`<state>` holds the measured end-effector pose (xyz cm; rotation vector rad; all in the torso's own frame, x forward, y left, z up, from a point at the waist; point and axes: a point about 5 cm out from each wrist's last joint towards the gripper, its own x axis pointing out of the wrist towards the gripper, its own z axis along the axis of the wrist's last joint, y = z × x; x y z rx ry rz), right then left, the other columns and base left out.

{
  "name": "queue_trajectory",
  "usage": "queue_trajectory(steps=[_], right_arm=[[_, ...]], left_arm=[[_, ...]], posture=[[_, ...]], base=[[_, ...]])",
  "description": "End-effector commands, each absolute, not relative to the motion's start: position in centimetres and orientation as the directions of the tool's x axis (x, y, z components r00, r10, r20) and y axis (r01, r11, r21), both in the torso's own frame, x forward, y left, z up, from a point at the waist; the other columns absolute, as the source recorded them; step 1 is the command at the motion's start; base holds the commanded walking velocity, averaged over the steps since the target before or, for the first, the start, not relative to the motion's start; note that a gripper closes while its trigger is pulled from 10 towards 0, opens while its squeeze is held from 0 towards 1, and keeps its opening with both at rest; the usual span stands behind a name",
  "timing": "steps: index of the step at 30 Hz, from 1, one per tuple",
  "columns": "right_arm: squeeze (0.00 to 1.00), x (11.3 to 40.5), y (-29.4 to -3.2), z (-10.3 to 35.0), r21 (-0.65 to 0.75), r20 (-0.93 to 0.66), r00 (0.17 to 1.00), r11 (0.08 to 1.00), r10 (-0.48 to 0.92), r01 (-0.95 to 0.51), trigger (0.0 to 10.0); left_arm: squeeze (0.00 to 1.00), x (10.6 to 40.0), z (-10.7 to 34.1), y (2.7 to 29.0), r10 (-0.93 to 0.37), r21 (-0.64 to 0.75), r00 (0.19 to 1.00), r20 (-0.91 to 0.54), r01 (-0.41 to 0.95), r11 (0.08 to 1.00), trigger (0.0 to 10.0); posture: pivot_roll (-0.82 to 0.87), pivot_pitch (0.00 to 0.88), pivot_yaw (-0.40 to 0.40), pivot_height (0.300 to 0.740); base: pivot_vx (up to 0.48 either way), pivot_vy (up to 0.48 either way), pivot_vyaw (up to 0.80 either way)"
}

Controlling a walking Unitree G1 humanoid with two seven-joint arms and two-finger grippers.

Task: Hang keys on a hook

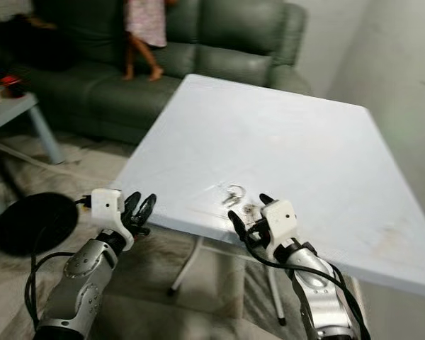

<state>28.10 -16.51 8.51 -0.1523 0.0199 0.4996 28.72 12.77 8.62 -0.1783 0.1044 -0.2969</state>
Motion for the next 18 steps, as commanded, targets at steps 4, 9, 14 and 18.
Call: queue_trajectory(steps=[4,9,14,18], right_arm=[[0.0,28.1,-17.6,8.6,-0.109,-0.043,0.901,0.894,0.432,-0.434,10.0],[0.0,28.4,-17.9,8.8,-0.108,-0.04,0.915,0.909,0.4,-0.402,10.0],[0.0,29.0,-18.0,8.7,-0.13,-0.067,0.936,0.927,0.346,-0.352,10.0],[0.0,29.6,-17.9,8.8,-0.12,-0.096,0.938,0.931,0.334,-0.344,10.0]], left_arm=[[0.0,28.9,9.2,11.9,-0.338,-0.199,0.94,-0.053,0.322,0.926,10.0],[0.0,28.8,9.3,11.9,-0.344,-0.205,0.938,-0.051,0.327,0.923,10.0],[0.0,28.7,9.2,11.6,-0.375,-0.219,0.926,-0.054,0.355,0.909,10.0],[0.0,28.5,9.1,11.1,-0.411,-0.207,0.909,-0.07,0.39,0.897,10.0]], posture=[[0.18,0.0,-0.087,0.736],[0.17,0.0,-0.082,0.736],[0.17,0.0,-0.08,0.736],[0.17,0.0,-0.08,0.736]], base=[[0.0,0.0,0.0],[0.0,0.0,0.0],[0.0,0.0,0.0],[0.0,0.0,0.0]])
